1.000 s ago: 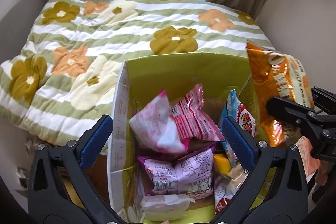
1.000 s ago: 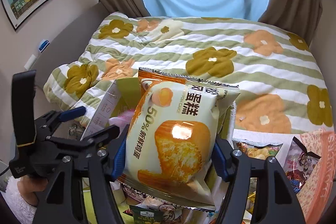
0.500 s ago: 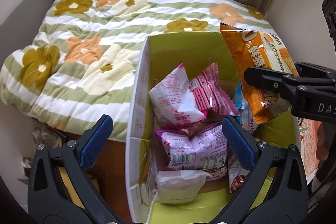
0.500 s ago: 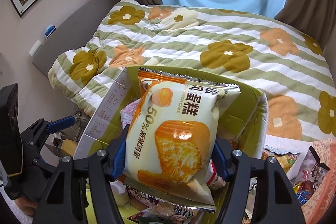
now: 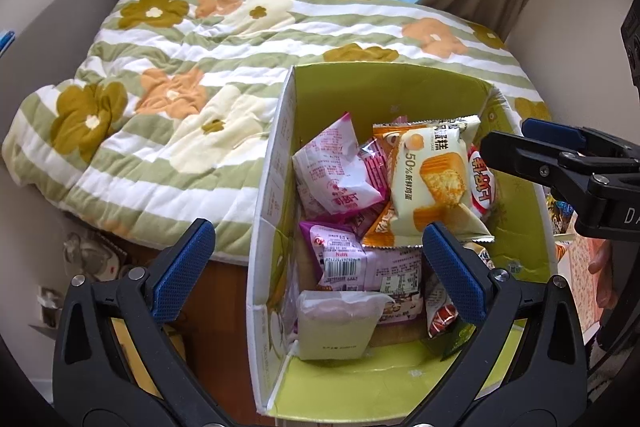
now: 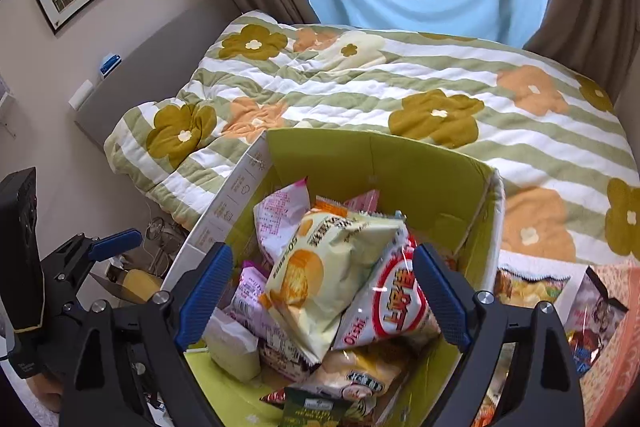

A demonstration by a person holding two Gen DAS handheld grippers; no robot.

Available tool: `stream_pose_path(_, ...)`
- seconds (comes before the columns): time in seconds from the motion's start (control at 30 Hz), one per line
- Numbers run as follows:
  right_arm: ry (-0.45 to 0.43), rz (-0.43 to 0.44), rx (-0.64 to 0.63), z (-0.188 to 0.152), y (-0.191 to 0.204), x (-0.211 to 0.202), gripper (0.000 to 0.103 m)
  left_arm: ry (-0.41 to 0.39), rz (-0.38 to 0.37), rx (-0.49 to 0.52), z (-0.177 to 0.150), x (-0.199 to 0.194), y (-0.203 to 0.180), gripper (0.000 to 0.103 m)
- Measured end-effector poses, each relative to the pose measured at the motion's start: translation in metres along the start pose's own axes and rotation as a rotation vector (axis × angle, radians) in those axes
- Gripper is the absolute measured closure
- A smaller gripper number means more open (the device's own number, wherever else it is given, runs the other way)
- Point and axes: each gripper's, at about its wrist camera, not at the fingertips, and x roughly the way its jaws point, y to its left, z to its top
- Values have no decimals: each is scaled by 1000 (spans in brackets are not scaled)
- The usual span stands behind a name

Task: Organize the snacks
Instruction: 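Carry the pink-white bag and cake bag over the box and release them inside, then move both tools back from the box toward the remaining snacks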

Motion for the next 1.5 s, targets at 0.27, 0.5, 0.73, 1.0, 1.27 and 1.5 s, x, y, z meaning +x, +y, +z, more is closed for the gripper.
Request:
stream_pose_path(0.27,-71,-38,29,-13,-1,-44,14,-48,-29,22,-3,-27,-15,0)
stream_pose_path(0.5,-141,-113,128,-28,-31,-90,14,-84,-132,99,2,-41,-51,0)
stream_pose_path(0.73,-171,-202,242,-55,-77,-134,14,-93,-205,141,-6,-45,-101,0)
stream_pose_path(1.0,-192,-206,274,-75,-144,-172,14,-120,-169,137,-18,-52,-173,0)
stream_pose_path(1.27,-131,-132,217,-100,-211,-181,14,-139,-51,53,-42,-50,-242,0)
stream_pose_path(1.5,-44,-69,182,-112,-255,-163,14,-129,36,32,-65,-40,-288,0)
